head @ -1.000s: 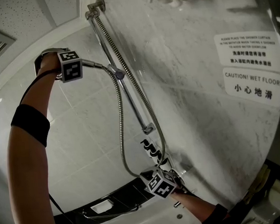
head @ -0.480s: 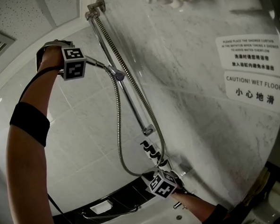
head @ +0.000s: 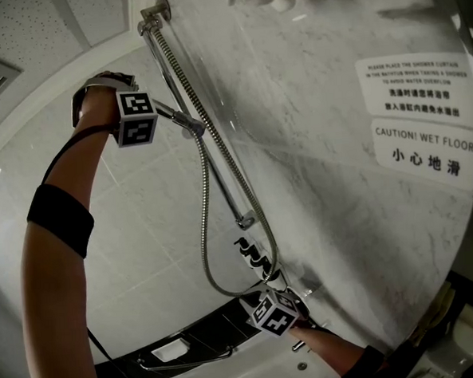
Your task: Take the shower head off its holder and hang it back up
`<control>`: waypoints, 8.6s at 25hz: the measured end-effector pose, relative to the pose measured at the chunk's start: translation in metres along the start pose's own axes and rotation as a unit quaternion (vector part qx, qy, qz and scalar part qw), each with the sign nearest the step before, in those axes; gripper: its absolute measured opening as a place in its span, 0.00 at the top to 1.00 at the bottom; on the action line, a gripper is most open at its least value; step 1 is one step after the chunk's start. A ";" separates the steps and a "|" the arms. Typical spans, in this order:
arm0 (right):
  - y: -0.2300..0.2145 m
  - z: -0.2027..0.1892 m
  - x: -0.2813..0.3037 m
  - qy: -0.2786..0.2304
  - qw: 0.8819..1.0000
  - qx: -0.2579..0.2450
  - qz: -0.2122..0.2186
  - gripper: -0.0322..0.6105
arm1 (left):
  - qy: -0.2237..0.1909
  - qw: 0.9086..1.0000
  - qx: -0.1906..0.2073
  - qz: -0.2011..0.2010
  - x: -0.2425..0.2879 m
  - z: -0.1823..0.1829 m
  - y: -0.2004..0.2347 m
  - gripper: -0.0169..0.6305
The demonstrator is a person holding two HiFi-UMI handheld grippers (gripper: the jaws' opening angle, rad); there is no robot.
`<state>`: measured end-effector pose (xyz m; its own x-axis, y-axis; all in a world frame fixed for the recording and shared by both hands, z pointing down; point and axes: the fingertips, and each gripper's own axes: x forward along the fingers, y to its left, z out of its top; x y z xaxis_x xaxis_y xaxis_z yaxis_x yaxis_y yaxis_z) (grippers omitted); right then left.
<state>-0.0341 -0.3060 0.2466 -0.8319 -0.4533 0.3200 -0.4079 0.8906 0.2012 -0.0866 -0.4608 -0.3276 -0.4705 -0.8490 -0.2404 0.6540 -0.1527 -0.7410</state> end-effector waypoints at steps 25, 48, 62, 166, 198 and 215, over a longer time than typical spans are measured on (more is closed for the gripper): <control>0.024 -0.019 0.008 0.020 1.000 0.011 0.011 0.92 | -0.064 0.994 -0.052 0.074 -0.031 -0.002 0.001 0.70; 0.053 -0.050 0.012 0.030 0.999 0.033 -0.024 0.92 | -0.161 0.947 -0.278 -0.005 -0.140 -0.051 -0.225 0.97; 0.107 -0.068 0.039 0.041 0.998 0.050 -0.020 0.92 | -0.149 0.730 -0.636 -0.200 -0.262 -0.001 -0.552 0.97; -0.005 0.125 -0.003 -0.081 0.996 0.014 -0.033 0.92 | -0.191 0.944 -0.216 0.163 -0.103 -0.006 -0.040 0.43; -0.084 0.174 -0.041 -0.133 0.988 0.008 -0.081 0.92 | -0.067 0.967 0.035 0.245 -0.047 0.032 0.019 0.83; -0.049 0.181 -0.020 -0.139 0.989 0.010 -0.050 0.92 | -0.038 0.981 -0.047 0.184 -0.051 -0.060 -0.050 0.84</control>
<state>-0.0653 -0.3339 0.0623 -0.8575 -0.5135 0.0326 -0.4979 0.8441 0.1987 -0.1303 -0.3796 -0.3158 -0.1648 -0.8740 -0.4571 0.7117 0.2155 -0.6686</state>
